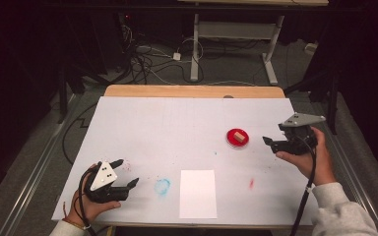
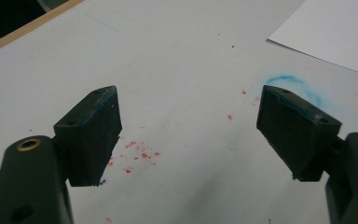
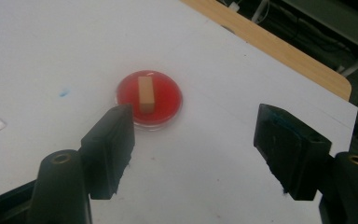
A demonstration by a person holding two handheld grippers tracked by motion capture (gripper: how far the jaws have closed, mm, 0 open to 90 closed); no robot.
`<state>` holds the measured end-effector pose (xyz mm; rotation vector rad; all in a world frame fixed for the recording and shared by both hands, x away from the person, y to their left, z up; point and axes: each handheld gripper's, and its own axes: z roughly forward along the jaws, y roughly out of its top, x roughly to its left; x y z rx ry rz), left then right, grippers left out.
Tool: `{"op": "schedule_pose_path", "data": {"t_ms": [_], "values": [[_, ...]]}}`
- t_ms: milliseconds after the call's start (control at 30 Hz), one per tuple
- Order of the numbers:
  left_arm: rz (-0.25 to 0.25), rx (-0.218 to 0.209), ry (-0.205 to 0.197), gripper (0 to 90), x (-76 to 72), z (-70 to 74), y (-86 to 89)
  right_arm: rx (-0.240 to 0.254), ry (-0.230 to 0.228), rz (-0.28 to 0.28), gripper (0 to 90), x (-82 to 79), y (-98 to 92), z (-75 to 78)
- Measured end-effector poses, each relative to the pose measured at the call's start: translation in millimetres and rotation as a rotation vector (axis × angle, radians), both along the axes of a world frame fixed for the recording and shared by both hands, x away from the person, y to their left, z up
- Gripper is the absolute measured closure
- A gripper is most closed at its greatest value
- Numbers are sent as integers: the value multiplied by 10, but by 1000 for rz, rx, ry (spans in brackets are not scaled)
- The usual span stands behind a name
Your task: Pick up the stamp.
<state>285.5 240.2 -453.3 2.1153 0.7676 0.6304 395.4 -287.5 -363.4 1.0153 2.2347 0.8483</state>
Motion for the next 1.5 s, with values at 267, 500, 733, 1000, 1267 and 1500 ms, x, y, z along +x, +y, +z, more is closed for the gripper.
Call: {"op": "schedule_pose_path", "data": {"t_ms": [267,500,733,1000,1267,1500], "values": [[-3,6,13,214,9,-21,2,-79,123,21,330,363,181,18],[-9,8,15,214,10,-26,7,-156,229,45,330,662,444,-92],[-13,12,21,214,14,-38,18,-198,295,73,374,791,594,-255],[-14,22,28,212,25,-46,17,-214,368,110,487,907,712,-443],[-20,16,38,211,33,-53,14,-225,396,98,601,976,758,-527],[-24,14,45,211,39,-58,11,-235,403,109,688,1014,811,-576]]}}
